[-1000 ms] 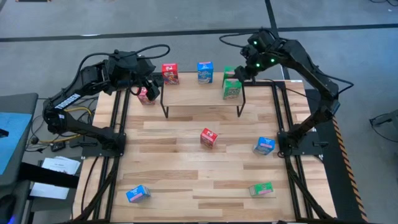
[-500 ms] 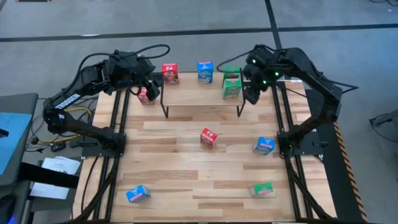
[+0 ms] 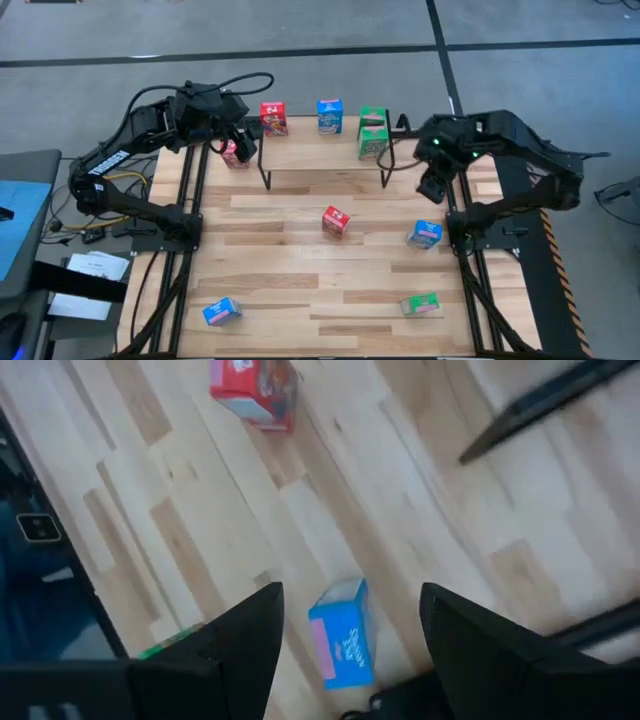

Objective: Stack cereal on shelf
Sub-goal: Put the top blue cereal box on the shelf aligned with the other blue cereal box

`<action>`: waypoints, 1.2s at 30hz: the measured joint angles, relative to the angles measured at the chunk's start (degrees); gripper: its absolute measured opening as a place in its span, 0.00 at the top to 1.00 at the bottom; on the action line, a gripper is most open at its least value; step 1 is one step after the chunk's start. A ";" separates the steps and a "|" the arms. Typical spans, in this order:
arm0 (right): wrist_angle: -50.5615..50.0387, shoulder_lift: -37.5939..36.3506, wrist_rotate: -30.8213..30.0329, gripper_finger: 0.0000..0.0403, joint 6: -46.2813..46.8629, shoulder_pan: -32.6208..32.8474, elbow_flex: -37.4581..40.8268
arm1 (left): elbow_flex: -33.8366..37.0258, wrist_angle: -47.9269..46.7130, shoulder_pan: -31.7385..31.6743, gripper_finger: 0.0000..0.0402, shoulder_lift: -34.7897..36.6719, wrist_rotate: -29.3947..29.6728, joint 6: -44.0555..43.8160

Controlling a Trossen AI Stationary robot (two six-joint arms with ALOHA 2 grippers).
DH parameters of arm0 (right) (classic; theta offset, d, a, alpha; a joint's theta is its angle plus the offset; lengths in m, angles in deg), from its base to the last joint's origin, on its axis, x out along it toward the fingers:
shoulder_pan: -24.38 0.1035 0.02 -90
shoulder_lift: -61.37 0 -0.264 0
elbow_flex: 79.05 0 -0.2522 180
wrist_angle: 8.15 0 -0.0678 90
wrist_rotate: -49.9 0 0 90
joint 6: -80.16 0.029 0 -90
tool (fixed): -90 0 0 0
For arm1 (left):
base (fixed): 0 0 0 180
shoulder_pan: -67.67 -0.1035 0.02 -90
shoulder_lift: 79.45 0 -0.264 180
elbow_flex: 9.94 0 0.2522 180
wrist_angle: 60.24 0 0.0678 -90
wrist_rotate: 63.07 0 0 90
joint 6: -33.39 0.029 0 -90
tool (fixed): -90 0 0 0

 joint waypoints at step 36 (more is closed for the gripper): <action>0.87 -4.68 -1.20 0.35 16.35 13.18 23.97 | 0.00 -0.05 -0.01 0.29 0.00 0.01 -1.09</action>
